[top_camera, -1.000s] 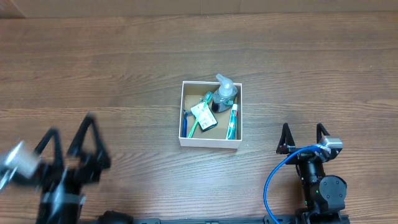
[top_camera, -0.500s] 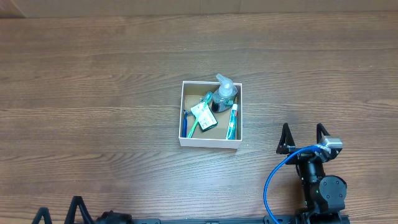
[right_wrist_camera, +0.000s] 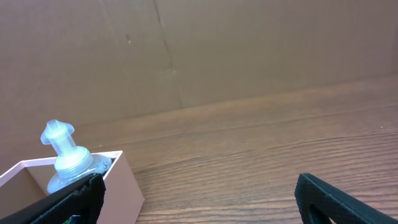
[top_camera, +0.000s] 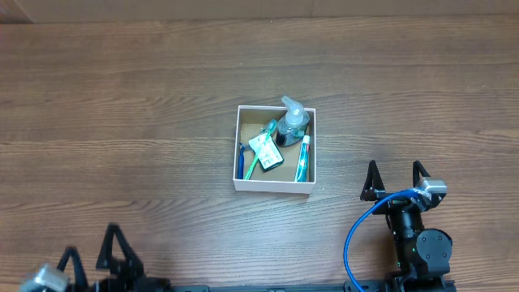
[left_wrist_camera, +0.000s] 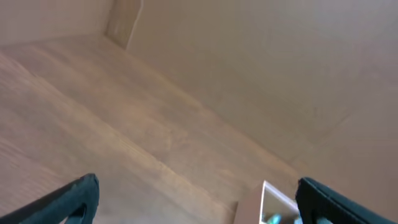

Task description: Pack container

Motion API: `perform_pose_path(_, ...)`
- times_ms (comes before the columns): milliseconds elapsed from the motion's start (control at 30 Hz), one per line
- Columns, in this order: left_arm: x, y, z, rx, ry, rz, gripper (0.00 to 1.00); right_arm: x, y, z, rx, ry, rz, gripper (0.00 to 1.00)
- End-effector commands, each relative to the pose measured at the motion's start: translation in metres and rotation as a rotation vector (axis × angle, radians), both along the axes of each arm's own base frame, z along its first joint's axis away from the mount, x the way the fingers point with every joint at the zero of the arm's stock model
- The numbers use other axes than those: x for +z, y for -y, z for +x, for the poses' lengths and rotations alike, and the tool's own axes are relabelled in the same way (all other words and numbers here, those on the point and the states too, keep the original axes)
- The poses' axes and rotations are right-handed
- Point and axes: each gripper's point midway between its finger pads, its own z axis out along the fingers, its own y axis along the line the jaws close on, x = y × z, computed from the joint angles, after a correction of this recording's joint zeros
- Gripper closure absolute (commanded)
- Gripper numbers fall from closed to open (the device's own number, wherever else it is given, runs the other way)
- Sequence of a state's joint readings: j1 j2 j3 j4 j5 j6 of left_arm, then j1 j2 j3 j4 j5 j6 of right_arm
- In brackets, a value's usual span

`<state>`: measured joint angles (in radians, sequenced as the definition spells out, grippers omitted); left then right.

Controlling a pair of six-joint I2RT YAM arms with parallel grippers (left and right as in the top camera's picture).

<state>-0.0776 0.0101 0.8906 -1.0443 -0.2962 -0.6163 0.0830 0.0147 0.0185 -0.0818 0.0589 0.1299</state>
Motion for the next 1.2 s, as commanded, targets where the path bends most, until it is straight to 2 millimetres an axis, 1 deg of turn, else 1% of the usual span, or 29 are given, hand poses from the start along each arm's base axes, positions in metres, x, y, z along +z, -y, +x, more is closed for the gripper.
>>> perform_pose_path(0, -0.012, 0.001, 0.030, 0.004, 0.016, 0.056, 0.00, -0.002, 0.001, 0.000, -0.005, 0.005, -0.003, 0.00)
perform_pose_path(100, -0.015, 0.014, 0.061, -0.078, 0.064, 0.179, 0.00, -0.002, 0.001, 0.000, -0.005, 0.005, -0.003, 0.00)
perform_pose_path(200, -0.025, 0.037, 0.090, -0.204, 0.119, 0.344, 0.00, -0.002, 0.001, 0.000, -0.005, 0.005, -0.003, 0.00)
perform_pose_path(267, -0.032, 0.050, 0.100, -0.272, 0.150, 0.420, 0.00, -0.002, 0.001, 0.000, -0.005, 0.005, -0.003, 0.00)
perform_pose_path(333, -0.046, 0.062, 0.110, -0.336, 0.168, 0.480, 0.00, -0.002, 0.001, 0.000, -0.005, 0.005, -0.003, 0.00)
perform_pose_path(400, -0.061, 0.063, 0.117, -0.344, 0.154, 0.485, 0.00, -0.002, 0.001, 0.000, -0.005, 0.005, -0.003, 0.00)
perform_pose_path(600, -0.102, 0.060, 0.130, -0.343, 0.089, 0.494, 0.00, -0.002, 0.001, 0.000, -0.005, 0.005, -0.003, 0.00)
perform_pose_path(633, -0.117, 0.056, 0.133, -0.336, 0.055, 0.490, 0.00, -0.002, 0.001, 0.000, -0.005, 0.005, -0.003, 0.00)
perform_pose_path(700, -0.130, 0.054, 0.135, -0.332, 0.028, 0.487, 0.00, -0.002, 0.001, 0.000, -0.005, 0.005, -0.003, 0.00)
perform_pose_path(833, -0.150, 0.052, 0.138, -0.333, -0.006, 0.484, 0.00, -0.002, 0.001, 0.000, -0.005, 0.005, -0.003, 0.00)
perform_pose_path(1167, -0.149, 0.047, 0.139, -0.303, -0.006, 0.497, 0.00, -0.002, 0.001, 0.000, -0.005, 0.005, -0.003, 0.00)
